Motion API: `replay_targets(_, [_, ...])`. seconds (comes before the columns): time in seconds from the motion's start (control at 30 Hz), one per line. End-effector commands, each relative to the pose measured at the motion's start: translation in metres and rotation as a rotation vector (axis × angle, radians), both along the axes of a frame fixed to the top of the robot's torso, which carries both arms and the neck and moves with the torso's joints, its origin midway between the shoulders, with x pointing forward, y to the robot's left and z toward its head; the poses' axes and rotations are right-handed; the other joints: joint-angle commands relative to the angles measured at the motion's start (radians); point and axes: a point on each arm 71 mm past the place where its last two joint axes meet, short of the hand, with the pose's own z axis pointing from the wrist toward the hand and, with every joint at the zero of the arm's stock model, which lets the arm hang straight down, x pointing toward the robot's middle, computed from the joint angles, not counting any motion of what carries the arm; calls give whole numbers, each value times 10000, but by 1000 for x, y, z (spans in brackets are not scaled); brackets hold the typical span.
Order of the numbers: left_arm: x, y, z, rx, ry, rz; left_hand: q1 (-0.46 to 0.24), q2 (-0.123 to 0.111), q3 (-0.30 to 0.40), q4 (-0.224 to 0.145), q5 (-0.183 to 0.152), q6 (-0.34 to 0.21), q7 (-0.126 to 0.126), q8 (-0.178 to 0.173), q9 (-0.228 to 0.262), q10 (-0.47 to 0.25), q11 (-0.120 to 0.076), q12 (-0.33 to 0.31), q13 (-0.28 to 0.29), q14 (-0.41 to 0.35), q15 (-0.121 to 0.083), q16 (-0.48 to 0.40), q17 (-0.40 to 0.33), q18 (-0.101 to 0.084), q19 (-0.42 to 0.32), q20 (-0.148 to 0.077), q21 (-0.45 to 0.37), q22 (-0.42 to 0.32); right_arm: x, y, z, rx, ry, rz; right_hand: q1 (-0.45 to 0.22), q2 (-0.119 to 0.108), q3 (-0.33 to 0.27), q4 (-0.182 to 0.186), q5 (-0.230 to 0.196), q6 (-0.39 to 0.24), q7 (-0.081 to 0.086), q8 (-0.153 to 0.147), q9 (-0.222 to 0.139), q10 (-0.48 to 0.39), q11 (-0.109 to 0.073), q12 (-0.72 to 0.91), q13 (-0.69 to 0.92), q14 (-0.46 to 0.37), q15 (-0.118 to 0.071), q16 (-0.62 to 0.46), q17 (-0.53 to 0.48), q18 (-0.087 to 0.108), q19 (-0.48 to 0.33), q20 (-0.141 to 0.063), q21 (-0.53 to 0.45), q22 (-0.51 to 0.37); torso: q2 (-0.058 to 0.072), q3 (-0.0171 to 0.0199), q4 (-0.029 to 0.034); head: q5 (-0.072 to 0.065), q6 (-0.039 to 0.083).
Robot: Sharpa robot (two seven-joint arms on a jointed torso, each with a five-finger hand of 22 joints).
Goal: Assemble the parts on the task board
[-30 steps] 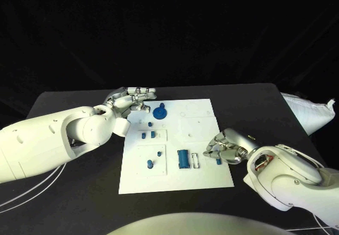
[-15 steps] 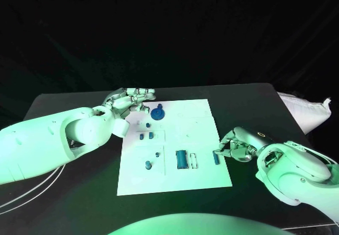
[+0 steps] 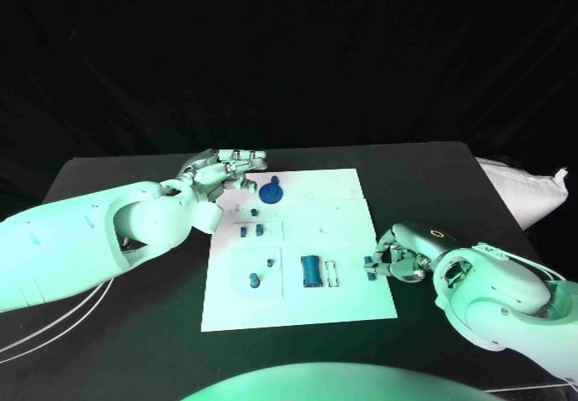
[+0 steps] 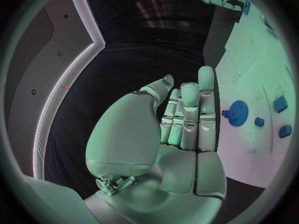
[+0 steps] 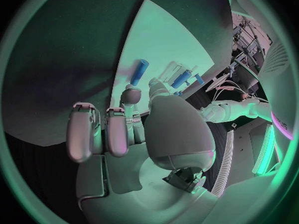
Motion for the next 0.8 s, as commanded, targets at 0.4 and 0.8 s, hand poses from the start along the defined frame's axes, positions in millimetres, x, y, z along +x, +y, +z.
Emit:
replay_targets(0.4, [-1,-2,1,-92,-40,-209,-47,53,-32,-54,28,-44,6,63,12,-55,0,35,-14,-40,5,67,-14,90,-2,56,-47,16,0,10,-12,-1278,-19,726,481,131,-82,-155,-339,131,-23,-89,102,55,-61,7,97,586,0,-51,154,-74,-22,-19,-52,2,7,1,-2,59,-65])
replay_targets(0.8, [-1,-3,0,-98,-21,-242,-47,53,-32,-54,28,-44,6,63,12,-55,0,35,-14,-40,5,67,-14,90,-2,56,-47,16,1,19,-20,-2034,-161,1201,1760,362,484,-723,-1279,182,-59,-152,210,52,-110,7,196,599,-45,-41,201,-78,-4,-58,-43,41,4,6,1,142,-101])
